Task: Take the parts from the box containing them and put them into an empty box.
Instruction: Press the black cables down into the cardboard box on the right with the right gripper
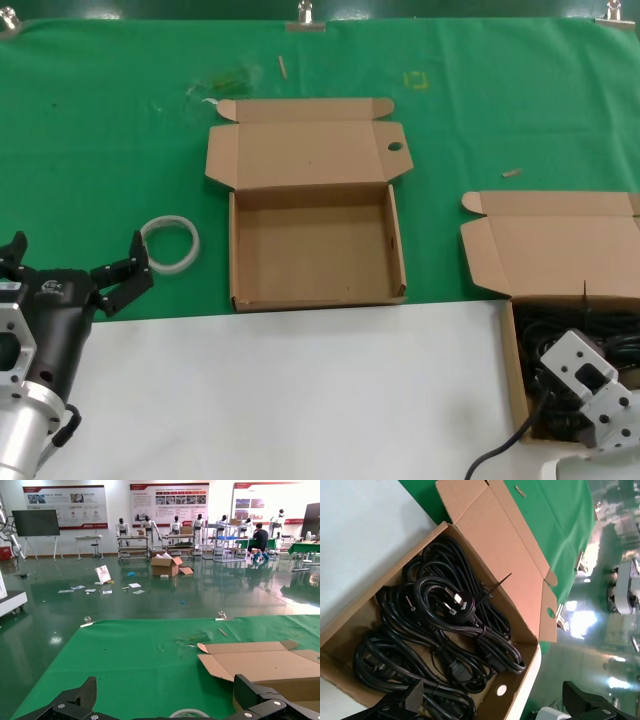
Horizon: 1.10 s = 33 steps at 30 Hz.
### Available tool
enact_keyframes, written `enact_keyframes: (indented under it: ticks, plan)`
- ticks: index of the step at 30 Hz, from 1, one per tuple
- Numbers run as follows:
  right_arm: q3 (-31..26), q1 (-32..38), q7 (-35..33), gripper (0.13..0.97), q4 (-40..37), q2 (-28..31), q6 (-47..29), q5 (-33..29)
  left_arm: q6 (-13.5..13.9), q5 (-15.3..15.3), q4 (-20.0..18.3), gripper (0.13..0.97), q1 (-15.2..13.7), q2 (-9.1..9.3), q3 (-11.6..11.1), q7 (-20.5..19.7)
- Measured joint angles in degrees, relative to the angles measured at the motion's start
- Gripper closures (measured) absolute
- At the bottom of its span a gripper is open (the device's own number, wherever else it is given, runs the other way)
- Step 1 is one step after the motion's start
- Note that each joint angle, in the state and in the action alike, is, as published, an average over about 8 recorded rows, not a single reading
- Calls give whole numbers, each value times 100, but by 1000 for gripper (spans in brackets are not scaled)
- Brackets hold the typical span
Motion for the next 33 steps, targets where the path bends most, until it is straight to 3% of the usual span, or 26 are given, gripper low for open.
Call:
enact_keyframes:
  ticks: [15,33]
  plan:
    - [352,319,-429,129,-727,0,-843,-104,0,0,0,132,0,0,0,0]
    - [481,688,-481,129,-1645,0,-1534,-38,0,0,0,132,0,0,0,0]
